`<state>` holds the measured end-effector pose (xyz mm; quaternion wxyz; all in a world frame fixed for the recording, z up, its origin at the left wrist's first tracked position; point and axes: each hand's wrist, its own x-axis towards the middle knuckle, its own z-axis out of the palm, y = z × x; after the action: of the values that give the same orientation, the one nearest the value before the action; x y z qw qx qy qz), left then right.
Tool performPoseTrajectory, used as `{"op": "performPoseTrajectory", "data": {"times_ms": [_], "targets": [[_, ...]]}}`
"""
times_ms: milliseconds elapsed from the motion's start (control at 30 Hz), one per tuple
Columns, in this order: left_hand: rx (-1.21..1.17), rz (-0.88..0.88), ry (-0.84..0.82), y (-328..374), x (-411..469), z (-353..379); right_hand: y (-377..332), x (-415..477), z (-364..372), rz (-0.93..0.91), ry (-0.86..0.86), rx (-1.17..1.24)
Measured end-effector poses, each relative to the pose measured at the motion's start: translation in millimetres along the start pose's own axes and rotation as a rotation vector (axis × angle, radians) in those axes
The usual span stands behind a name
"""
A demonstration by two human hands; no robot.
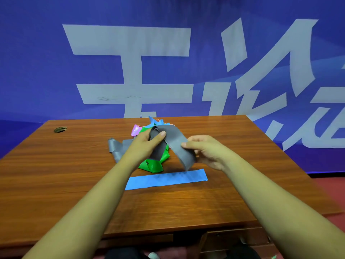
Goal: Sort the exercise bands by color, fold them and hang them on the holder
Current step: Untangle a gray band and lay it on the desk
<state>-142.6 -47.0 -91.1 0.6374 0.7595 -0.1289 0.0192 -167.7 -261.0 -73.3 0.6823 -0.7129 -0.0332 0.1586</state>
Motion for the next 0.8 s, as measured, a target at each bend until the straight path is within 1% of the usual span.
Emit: {"op": "performPoseTrajectory", "data": {"times_ms": [67, 100, 200, 267, 367, 500, 633, 700, 800], "targets": [[-0.117, -0.044, -0.094, -4.9, -3.5, -8.3, -6.0, -4.3, -4.6, -0.047, -0.015, 0.122], [-0.143, -0.068, -0.141, -8.7, -5.8, -11.2, -9.4, -6.8, -6.2, -0.064, -0.02, 0.139], [-0.273, -0.146, -0.294, -13.9, -19.6, -8.7, -16.3, -10.3, -7.7, -0.077, -0.022, 0.054], [-0.292, -0.19, -0.385, -22.1, -27.0, -7.5, -19.8, -10.7, -10.3, -0.074, -0.022, 0.004], [-0.109, -0.173, -0.404, -29.6, -35.8, -15.5, -16.4, -11.8, -20.9, -0.056, 0.005, -0.021], [0.125, -0.205, -0.441, -34.6, -48.5, -30.0, 16.0, -18.3, -35.0, 0.069, 0.033, -0.126], [0.274, -0.174, -0.44, -43.1, -62.3, -45.2, 54.5, -26.1, -43.4, 0.2, 0.046, -0.194], [0.32, -0.169, -0.456, -47.8, -70.9, -52.9, 71.5, -27.8, -43.1, 0.244, 0.031, -0.181], [0.484, -0.16, -0.457, -57.9, -85.7, -64.8, 89.7, -29.1, -38.2, 0.282, 0.059, -0.194]]}}
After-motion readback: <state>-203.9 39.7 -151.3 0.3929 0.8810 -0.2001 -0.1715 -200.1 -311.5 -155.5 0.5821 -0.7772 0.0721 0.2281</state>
